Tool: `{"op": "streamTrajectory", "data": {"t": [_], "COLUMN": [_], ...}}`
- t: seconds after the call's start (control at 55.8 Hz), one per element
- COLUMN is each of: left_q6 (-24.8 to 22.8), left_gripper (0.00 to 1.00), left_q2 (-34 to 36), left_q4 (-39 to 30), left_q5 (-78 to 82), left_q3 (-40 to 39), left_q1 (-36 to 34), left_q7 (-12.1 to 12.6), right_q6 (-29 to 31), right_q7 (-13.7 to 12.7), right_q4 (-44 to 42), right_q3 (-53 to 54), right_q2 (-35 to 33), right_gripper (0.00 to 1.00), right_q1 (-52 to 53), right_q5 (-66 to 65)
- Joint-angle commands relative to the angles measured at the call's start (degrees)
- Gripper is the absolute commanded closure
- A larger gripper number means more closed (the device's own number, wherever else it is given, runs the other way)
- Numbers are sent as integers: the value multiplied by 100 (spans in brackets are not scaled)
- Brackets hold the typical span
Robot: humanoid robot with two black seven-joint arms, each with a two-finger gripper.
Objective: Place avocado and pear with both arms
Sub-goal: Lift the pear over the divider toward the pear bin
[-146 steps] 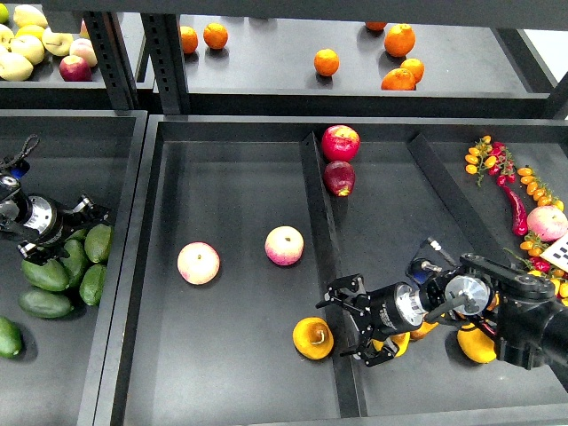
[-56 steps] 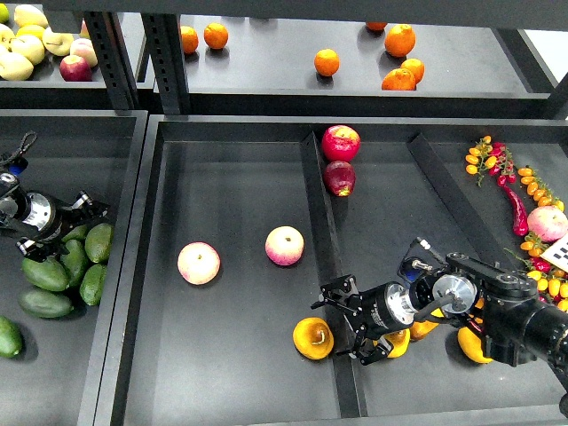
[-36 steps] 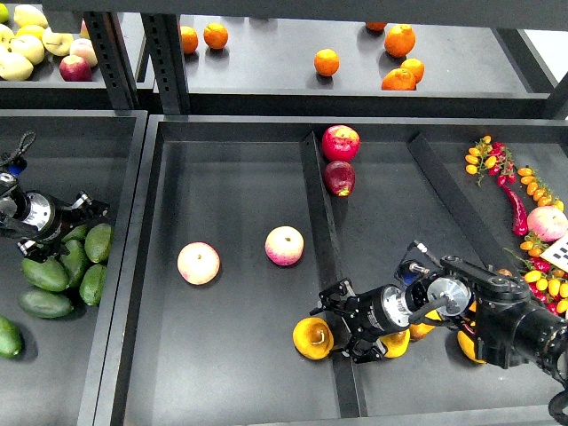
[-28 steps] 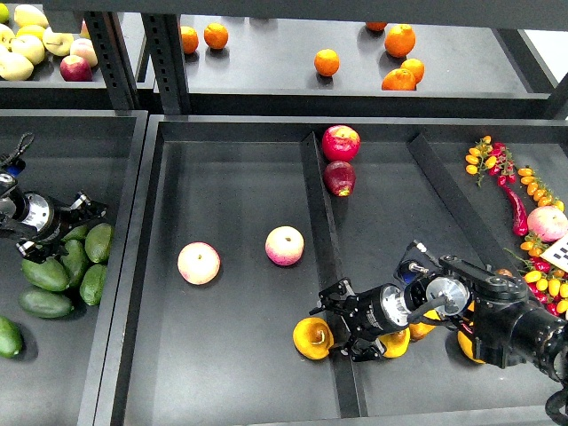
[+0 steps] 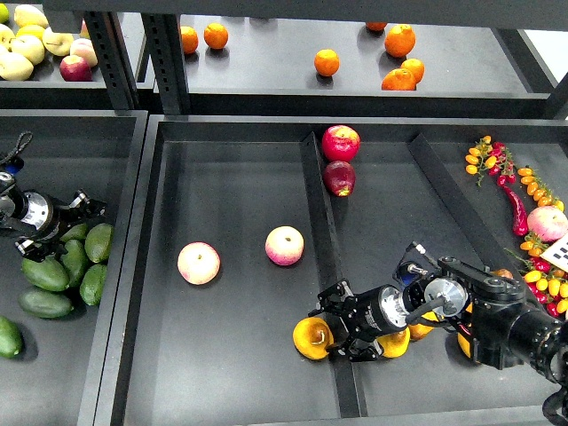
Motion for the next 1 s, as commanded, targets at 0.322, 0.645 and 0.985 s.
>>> {"op": "streamTrajectory", "data": {"t": [0.322,0.645,0.985], "left_q6": [0,0,0], "left_gripper": [1,1,1], "left_q2": [0,9,0], "left_q4": [-5,-14,-31], "left_q5": [0,0,0], "left_q3": [1,1,-8], "left_q1": [-18,-36,-45], "left_q7": [0,0,0], "right_q6": [0,0,0], "right_q7": [0,0,0], "right_q4": [-95,-113,-52], "right_q3": [33,271,482], "right_q2": [10,10,-95], "right_gripper": [71,86,95], "right_q1": [7,-72,-11], "right_q5": [160,283,423]}}
